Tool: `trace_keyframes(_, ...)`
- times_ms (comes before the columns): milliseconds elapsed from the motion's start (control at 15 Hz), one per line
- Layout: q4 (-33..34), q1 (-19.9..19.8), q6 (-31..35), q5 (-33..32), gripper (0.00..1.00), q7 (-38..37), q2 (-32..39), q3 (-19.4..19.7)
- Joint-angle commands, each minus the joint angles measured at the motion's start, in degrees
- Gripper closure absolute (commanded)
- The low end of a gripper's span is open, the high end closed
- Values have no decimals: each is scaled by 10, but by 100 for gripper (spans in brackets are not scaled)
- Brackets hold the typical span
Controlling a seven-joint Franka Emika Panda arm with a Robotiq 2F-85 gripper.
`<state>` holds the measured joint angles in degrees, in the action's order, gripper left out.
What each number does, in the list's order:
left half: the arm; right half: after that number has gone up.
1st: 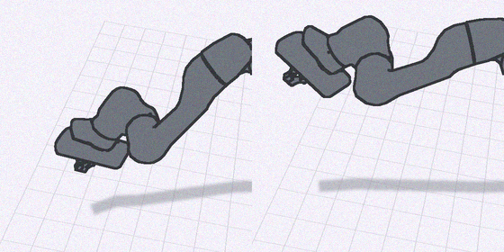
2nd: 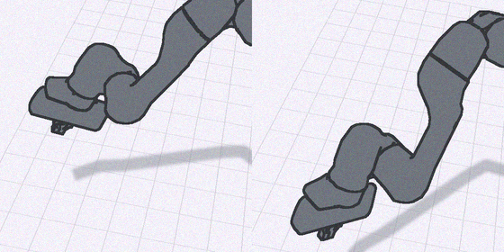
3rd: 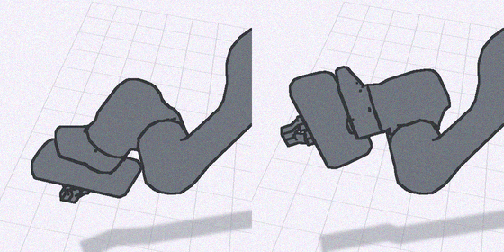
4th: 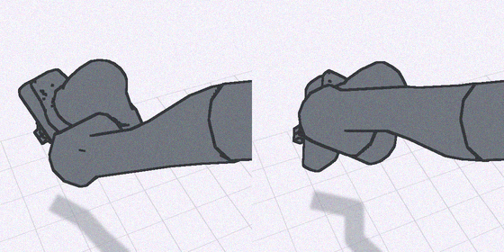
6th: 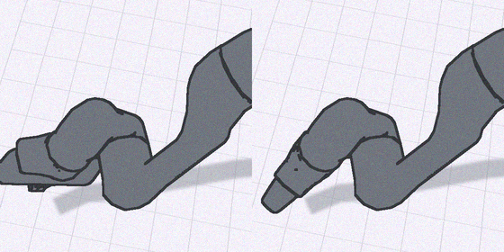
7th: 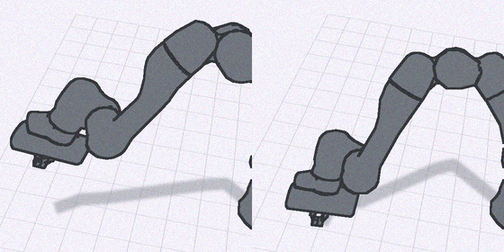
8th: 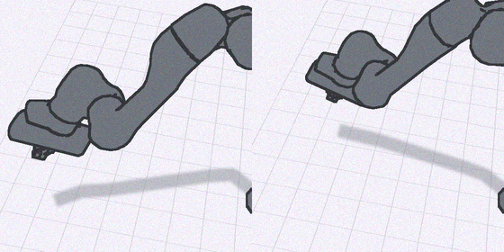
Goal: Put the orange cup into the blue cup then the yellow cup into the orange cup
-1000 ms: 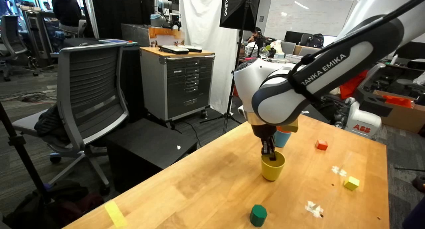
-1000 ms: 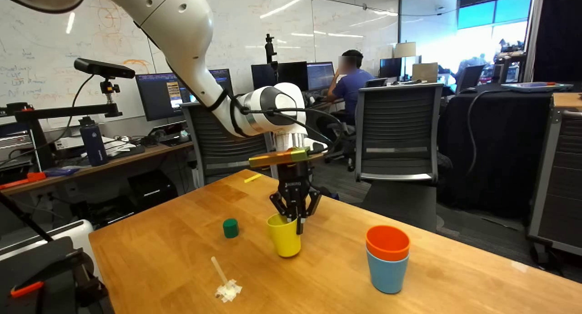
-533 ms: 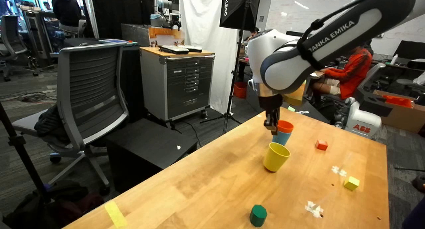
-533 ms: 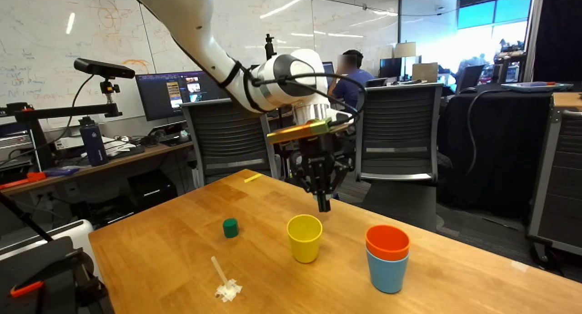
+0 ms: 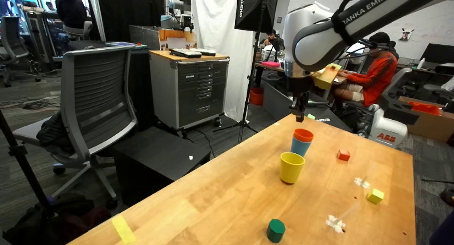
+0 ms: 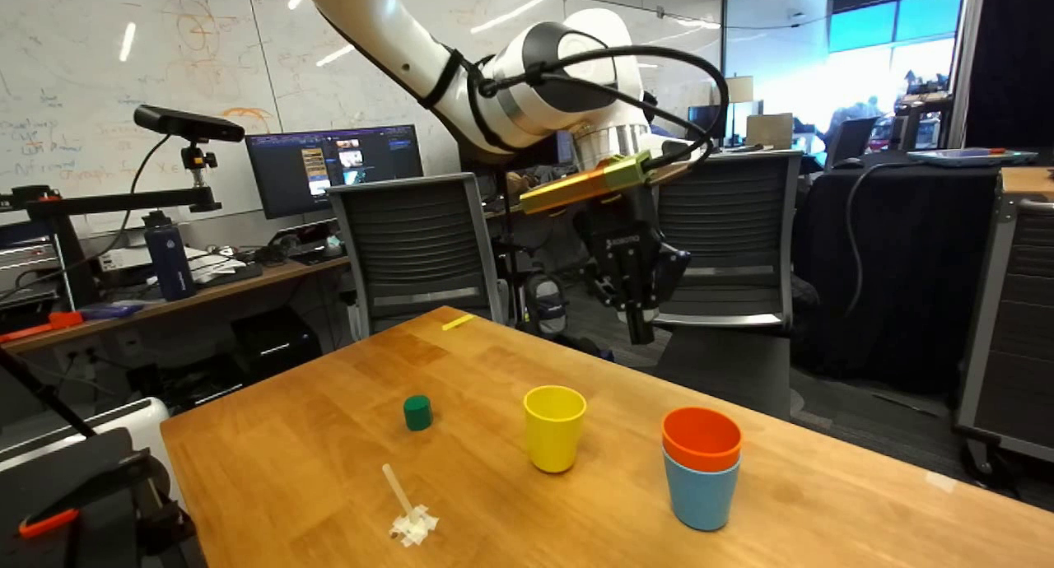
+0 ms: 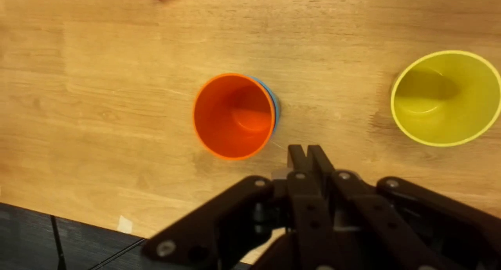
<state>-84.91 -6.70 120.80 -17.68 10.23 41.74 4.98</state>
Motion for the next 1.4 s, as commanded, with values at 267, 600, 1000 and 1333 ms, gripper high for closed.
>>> trace_keyframes(267, -8, 17, -12, 6, 35, -4, -19, 0)
trace_keyframes(600, -23, 31, -5, 1, 1, -7, -18, -1)
trace_keyframes(1000, -69, 51, 3, -11, 0, -14, -7, -1)
trace_keyframes(1333, -107, 63, 11, -21, 0, -15, 3, 0)
